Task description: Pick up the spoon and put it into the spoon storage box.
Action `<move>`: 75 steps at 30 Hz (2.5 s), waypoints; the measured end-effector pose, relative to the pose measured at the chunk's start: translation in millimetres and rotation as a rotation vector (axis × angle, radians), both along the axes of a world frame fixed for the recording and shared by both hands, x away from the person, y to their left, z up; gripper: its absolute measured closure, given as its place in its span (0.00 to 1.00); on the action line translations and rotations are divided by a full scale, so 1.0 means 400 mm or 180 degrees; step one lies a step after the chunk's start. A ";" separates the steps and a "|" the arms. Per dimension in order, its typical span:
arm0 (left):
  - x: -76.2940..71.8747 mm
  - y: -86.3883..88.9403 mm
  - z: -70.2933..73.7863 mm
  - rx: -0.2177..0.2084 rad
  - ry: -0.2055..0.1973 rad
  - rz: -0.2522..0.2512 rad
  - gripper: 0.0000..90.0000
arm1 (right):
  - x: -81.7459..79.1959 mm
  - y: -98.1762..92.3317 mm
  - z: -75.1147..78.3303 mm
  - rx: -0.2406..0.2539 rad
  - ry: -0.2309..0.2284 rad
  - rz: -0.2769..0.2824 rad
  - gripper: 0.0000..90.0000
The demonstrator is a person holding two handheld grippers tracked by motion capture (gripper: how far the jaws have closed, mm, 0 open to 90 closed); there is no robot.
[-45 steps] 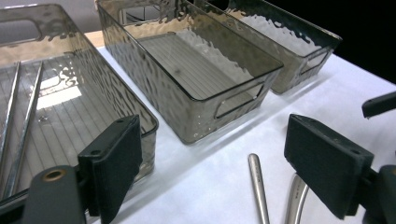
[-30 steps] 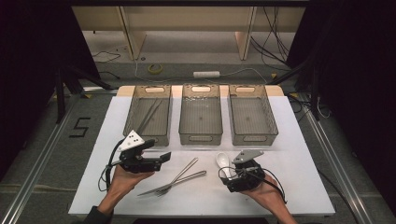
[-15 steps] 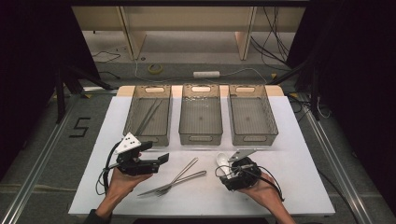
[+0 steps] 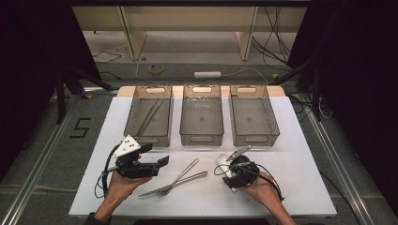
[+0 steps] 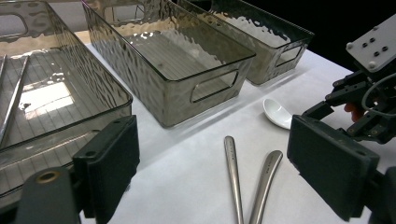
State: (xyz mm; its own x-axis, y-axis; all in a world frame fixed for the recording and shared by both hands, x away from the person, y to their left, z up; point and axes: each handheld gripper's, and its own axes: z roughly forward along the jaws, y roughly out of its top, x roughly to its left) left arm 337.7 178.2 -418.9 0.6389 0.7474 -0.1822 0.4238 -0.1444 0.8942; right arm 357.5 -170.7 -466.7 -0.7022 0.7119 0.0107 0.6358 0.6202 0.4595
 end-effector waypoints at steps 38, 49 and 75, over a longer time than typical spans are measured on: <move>0.001 -0.010 -0.001 0.0054 -0.0036 -0.0045 0.18 | 0.018 0.011 0.006 -0.0185 0.0045 0.0306 0.96; 0.000 -0.007 -0.002 0.0044 -0.0029 -0.0044 0.18 | 0.023 -0.009 0.038 0.0001 -0.0058 0.0301 0.96; -0.003 0.002 0.002 -0.0062 -0.0102 -0.0006 0.18 | 0.130 0.026 0.166 0.0527 -0.0472 0.0176 0.96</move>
State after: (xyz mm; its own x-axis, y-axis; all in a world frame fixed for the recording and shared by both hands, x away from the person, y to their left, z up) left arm 336.6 178.9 -418.0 0.6459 0.7428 -0.1761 0.3947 -0.1276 0.9099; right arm 409.6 -160.5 -400.2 -0.7426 0.6695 0.0179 0.5209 0.5606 0.6437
